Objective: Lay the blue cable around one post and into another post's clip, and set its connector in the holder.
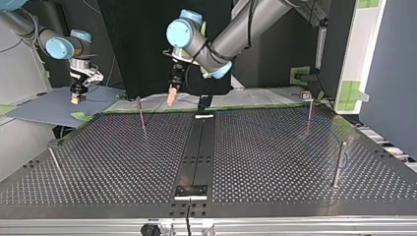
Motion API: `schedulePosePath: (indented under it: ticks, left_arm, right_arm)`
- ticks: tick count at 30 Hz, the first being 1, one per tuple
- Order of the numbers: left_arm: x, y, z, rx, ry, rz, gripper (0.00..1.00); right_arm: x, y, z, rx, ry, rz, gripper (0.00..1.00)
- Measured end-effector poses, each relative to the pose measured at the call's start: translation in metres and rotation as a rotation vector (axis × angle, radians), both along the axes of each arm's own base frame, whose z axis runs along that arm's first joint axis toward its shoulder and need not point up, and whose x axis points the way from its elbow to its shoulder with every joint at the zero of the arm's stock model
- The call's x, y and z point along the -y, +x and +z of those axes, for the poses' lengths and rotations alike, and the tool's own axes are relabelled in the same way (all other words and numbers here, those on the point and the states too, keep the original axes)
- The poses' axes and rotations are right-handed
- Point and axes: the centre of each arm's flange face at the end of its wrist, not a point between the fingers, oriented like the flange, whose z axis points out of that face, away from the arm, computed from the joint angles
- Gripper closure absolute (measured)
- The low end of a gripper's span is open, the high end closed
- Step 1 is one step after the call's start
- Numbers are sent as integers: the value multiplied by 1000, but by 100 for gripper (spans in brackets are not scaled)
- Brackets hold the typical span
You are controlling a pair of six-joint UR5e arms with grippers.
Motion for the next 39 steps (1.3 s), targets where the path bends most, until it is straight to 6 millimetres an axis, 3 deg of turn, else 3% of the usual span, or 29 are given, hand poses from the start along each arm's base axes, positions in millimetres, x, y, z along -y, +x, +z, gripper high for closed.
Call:
schedulePosePath:
  ticks: [9, 17, 31, 39]
  left_arm:
    - [-29, -18, 20, -28, -5, 19, 0]
    - [-56, -22, 37, -25, -40, 46, 0]
    - [-132, -8, 59, -49, -102, 175, 0]
    - [-168, -15, 70, -49, -171, 273, 0]
  right_arm:
    - [0, 0, 0, 11, -3, 2, 100]
    - [1, 1, 0, 16, -9, 7, 100]
    - [1, 1, 0, 19, -8, 8, 100]
    - [1, -1, -1, 25, -10, 5, 100]
